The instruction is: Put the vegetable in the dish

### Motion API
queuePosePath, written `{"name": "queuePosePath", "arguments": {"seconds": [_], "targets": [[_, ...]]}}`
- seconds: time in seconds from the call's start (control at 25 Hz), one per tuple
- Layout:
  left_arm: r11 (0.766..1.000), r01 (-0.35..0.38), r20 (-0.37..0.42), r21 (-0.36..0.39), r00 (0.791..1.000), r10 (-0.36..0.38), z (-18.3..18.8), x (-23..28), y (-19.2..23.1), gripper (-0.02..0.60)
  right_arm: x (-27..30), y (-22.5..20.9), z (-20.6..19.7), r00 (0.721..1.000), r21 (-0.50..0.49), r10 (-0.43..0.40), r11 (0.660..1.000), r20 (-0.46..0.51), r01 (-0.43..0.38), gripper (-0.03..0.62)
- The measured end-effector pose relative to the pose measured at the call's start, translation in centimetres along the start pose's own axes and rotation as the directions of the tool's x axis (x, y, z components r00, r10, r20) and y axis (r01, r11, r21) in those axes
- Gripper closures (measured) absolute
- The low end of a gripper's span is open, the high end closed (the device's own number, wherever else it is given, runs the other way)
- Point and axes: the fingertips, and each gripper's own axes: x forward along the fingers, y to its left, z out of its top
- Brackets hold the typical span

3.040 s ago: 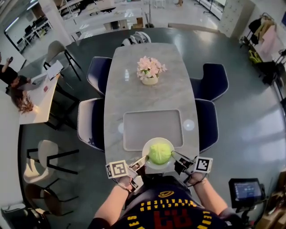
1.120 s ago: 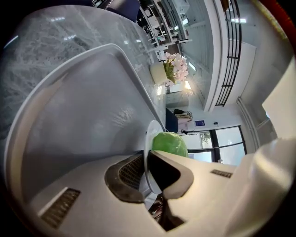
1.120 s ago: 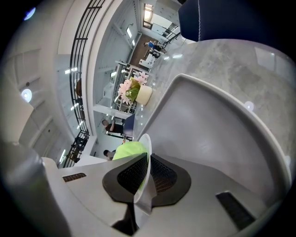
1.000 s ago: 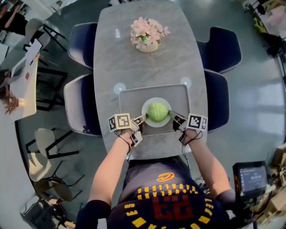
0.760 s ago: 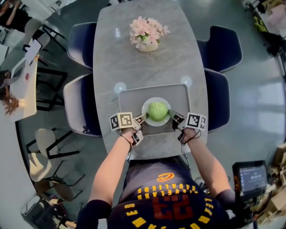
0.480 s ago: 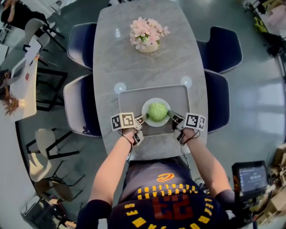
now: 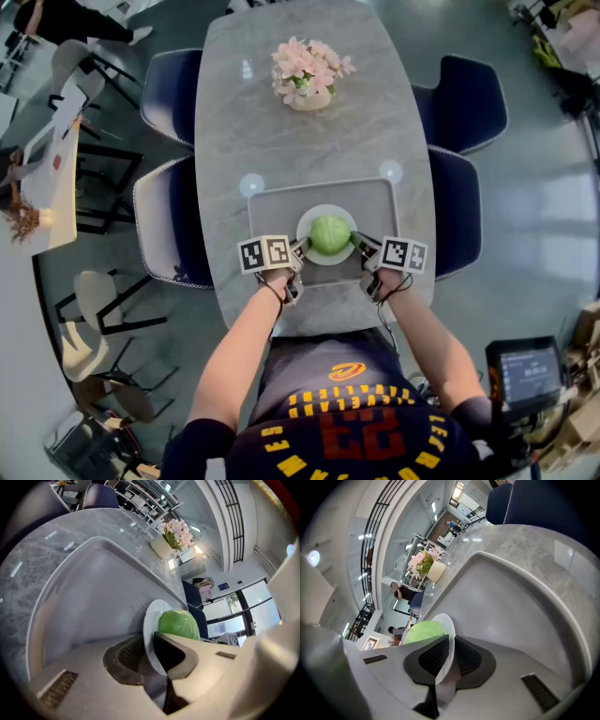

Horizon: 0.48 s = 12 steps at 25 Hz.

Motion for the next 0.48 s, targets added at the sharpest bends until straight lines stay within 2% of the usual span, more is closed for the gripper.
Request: {"name": "queuePosePath", "arguments": {"seconds": [0.24,0.4,0.48], "targets": [[0.989,-0.119,0.009,0.088,0.993,0.119,0.0,-0.2,0.2,0.508,-0.2,-0.2,0.0,0.999,-0.044,-0.039,0.998,0.003,0.039,0.568],[0.955,-0.218,0.048,0.201,0.976,0.212,0.9,-0.9,0.8,0.505,-0.5,-0.6,0.2,0.997,-0.11,-0.083,0.99,-0.003,0.082,0.565],[0.952,-0.227,0.064,0.203,0.974,0.219,1.4,-1.3,1.2,0.505,-0.5,-0.5,0.2,0.995,-0.133,-0.095,0.987,-0.01,0.093,0.565]]}}
